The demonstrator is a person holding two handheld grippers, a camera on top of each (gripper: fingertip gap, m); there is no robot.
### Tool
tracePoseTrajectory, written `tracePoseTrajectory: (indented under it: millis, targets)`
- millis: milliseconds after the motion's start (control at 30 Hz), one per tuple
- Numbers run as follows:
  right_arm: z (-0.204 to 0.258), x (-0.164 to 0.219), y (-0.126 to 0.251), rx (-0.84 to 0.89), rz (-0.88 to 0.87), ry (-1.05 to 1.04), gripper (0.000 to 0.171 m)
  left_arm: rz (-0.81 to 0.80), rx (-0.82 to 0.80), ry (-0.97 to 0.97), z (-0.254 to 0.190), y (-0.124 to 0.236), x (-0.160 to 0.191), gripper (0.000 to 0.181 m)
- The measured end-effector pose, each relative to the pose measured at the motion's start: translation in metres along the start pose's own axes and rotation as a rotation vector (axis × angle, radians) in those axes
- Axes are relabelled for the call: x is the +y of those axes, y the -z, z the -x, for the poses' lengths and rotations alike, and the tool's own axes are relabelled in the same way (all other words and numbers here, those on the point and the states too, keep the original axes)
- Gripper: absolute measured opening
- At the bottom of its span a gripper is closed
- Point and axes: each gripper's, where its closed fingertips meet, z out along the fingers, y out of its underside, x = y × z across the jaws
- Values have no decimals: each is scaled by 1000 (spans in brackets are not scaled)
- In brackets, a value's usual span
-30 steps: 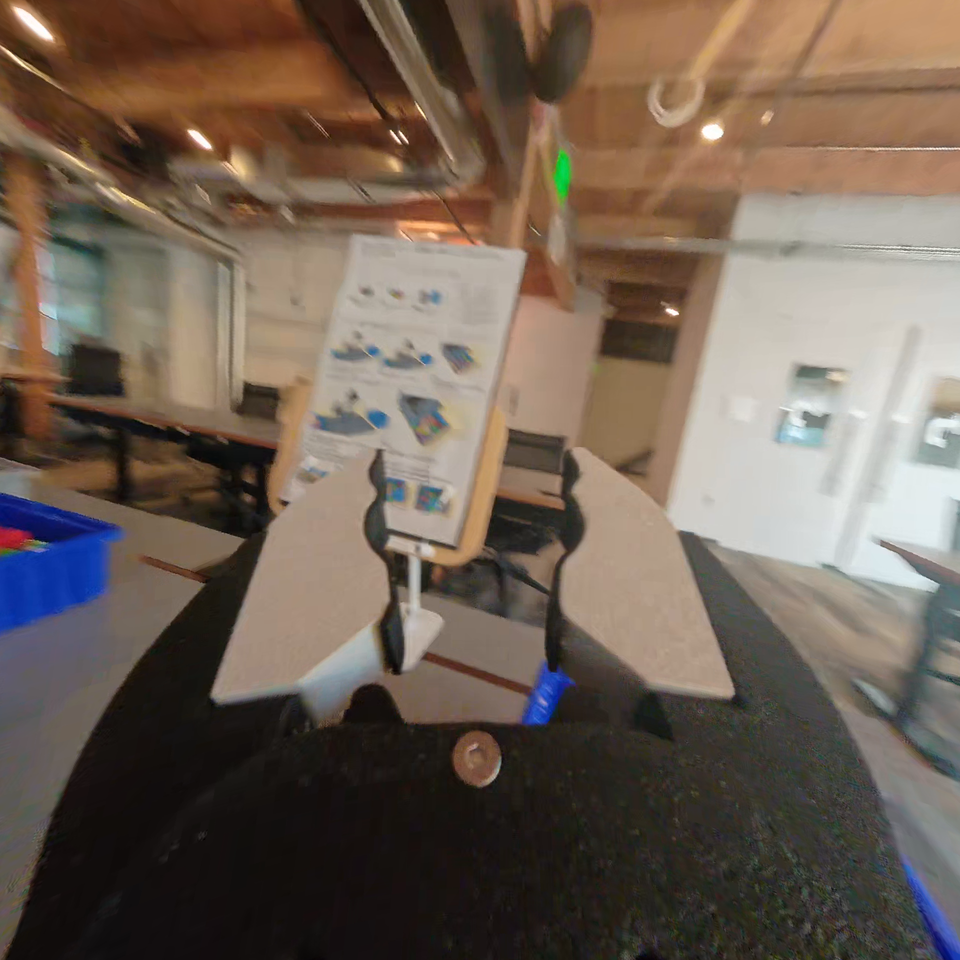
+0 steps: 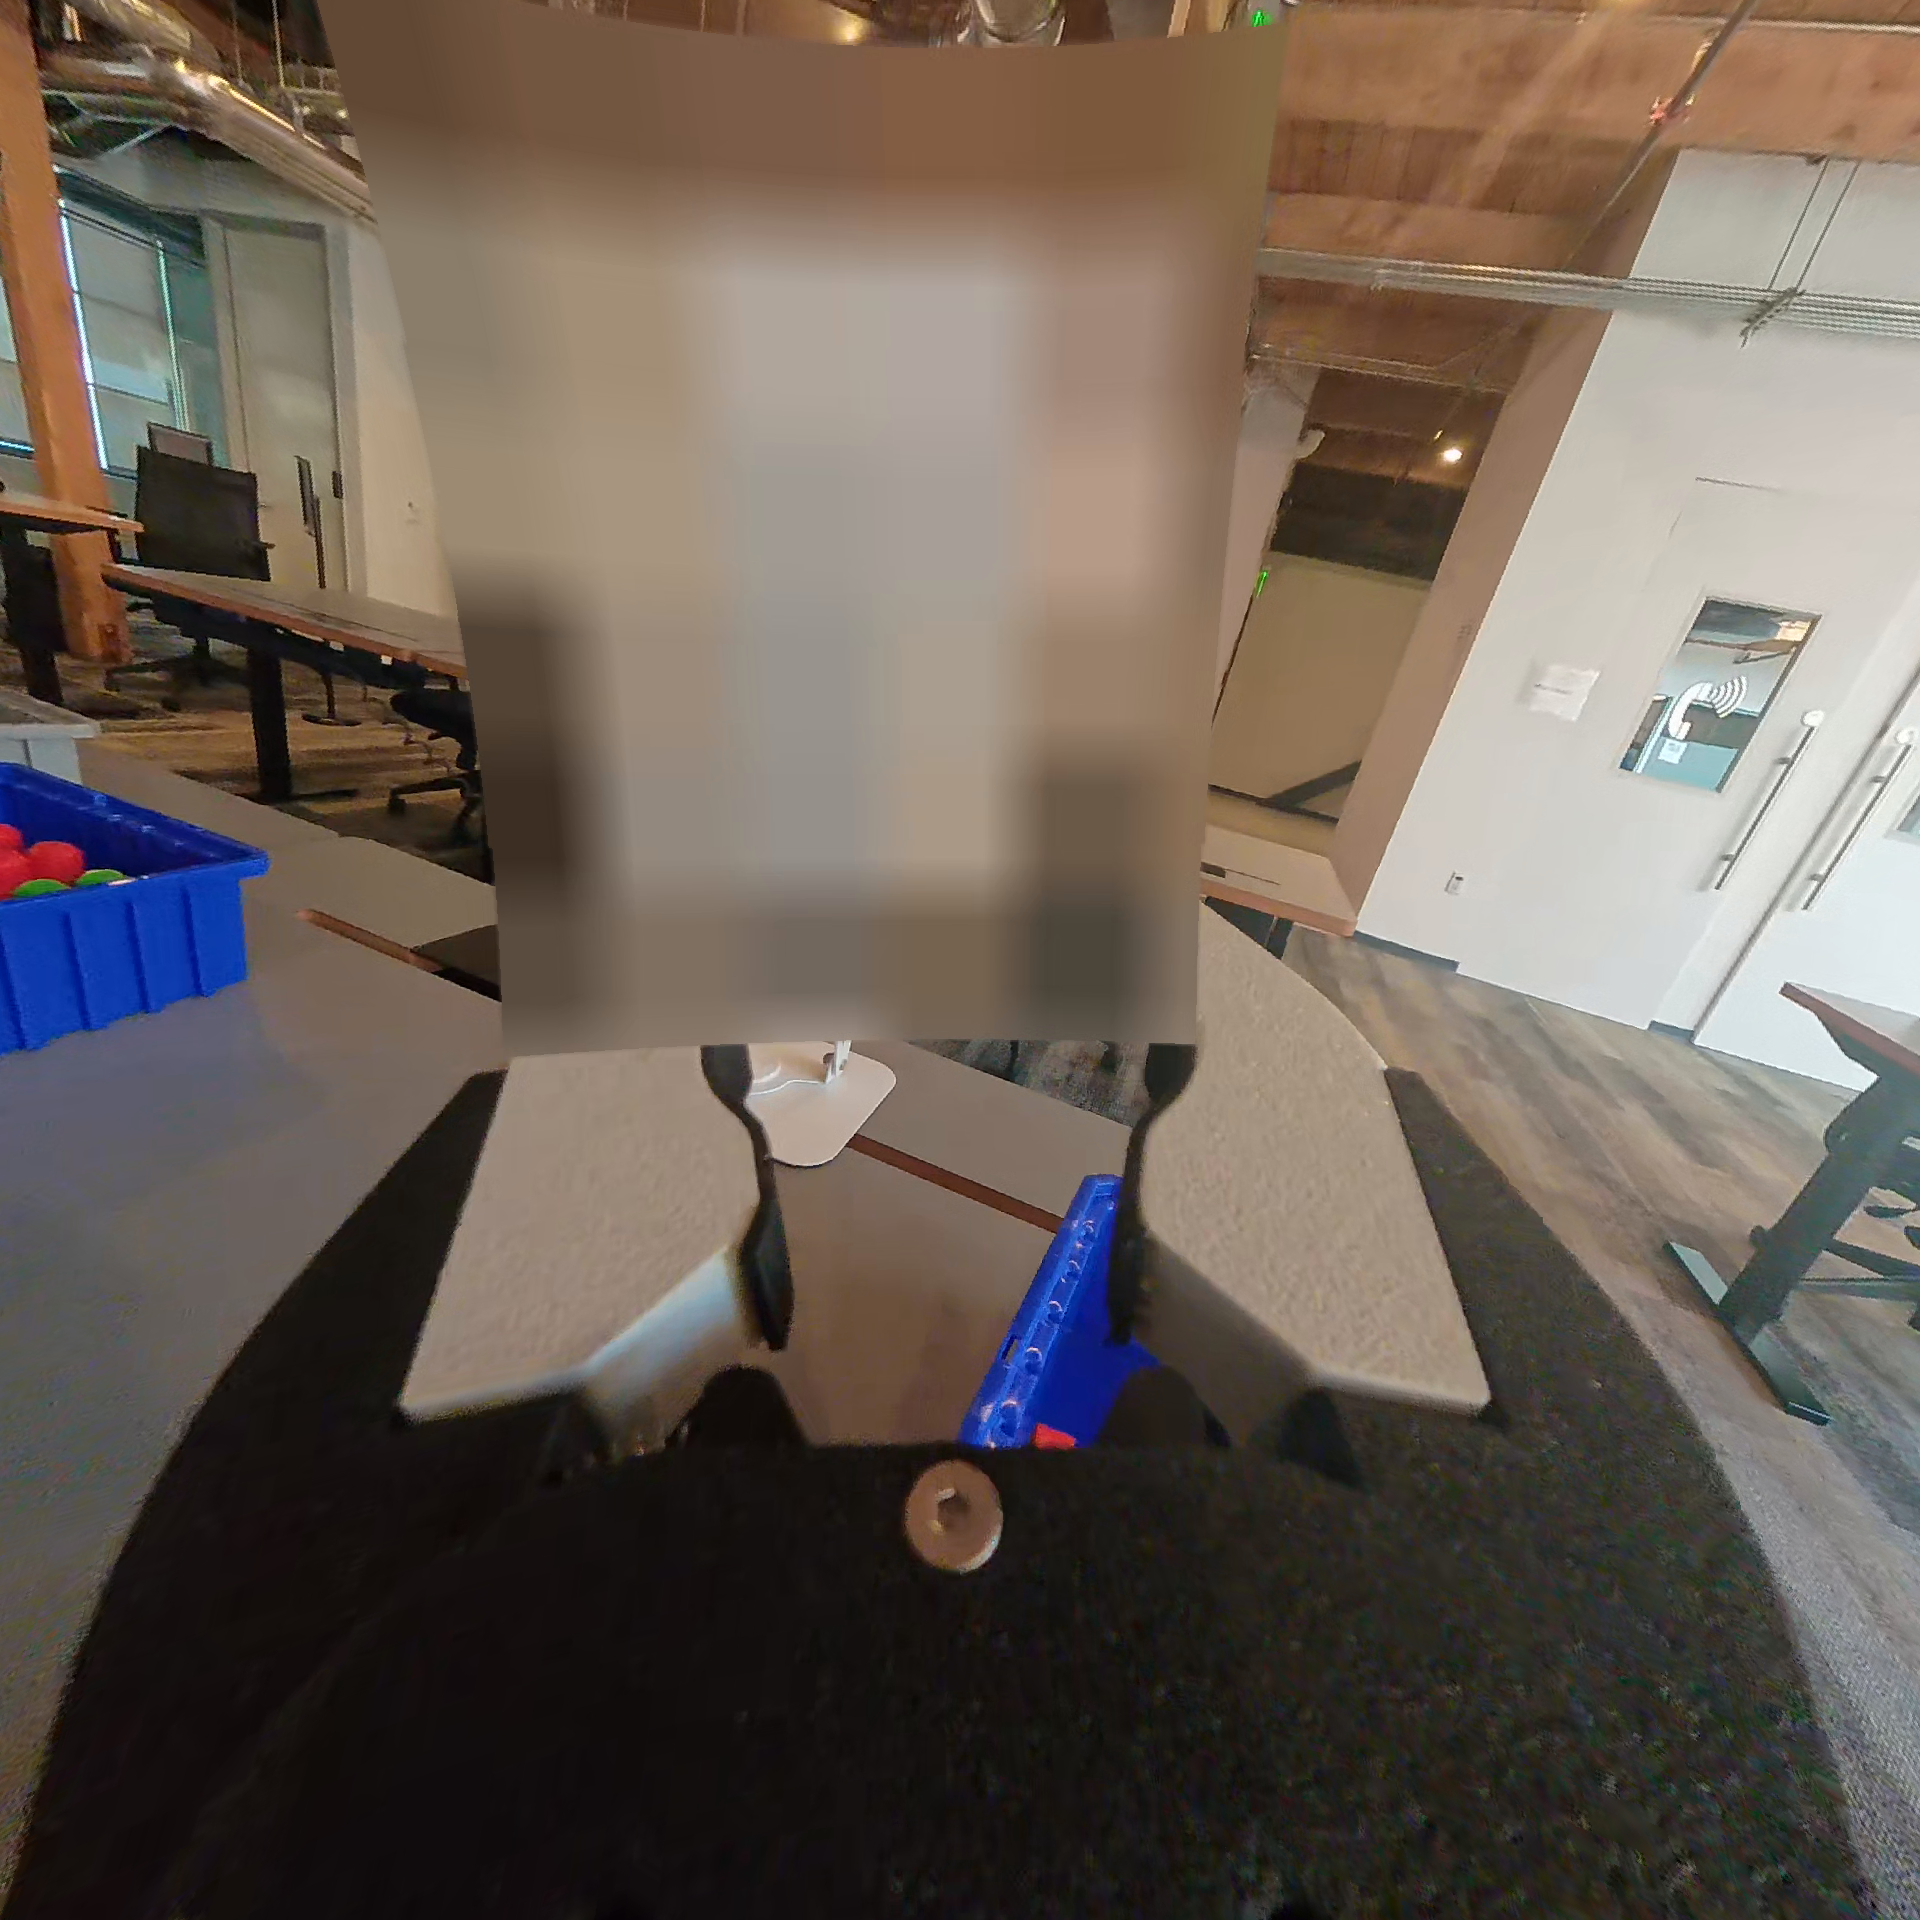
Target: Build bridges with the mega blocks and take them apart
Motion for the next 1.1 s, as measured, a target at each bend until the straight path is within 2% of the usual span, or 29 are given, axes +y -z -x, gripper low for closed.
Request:
tracePoseTrajectory:
  millis: [100,200,300,400,567,700,800,933,1100]
  targets:
    - [-2,1,0,8,7,1,74,0,14,6,0,-6,0,39]
    - [1,1,-2,-2,12,10,73,-29,-11,-5,7,7,-1,38]
    - [12,-3,-6,-47,0,30,67,-159,-11,6,11,42,-13,38]
    - [32,-8,-14,-136,-17,50,62,-372,48,-25,-3,95,-31,37]
    - [78,-15,-39,-303,-16,39,54,-754,326,-201,-87,196,-52,37]
    - [124,-14,-65,-486,32,-107,54,-946,596,-357,-173,252,-49,37]
    - [164,-21,-78,-650,10,-212,57,-1030,800,-447,-229,276,-43,36]
    - [215,-44,-82,-877,-78,-358,71,-1083,1081,-522,-289,298,-31,36]
    - [270,-58,-74,-1093,-109,-396,76,-1062,1268,-606,-334,303,-17,37]
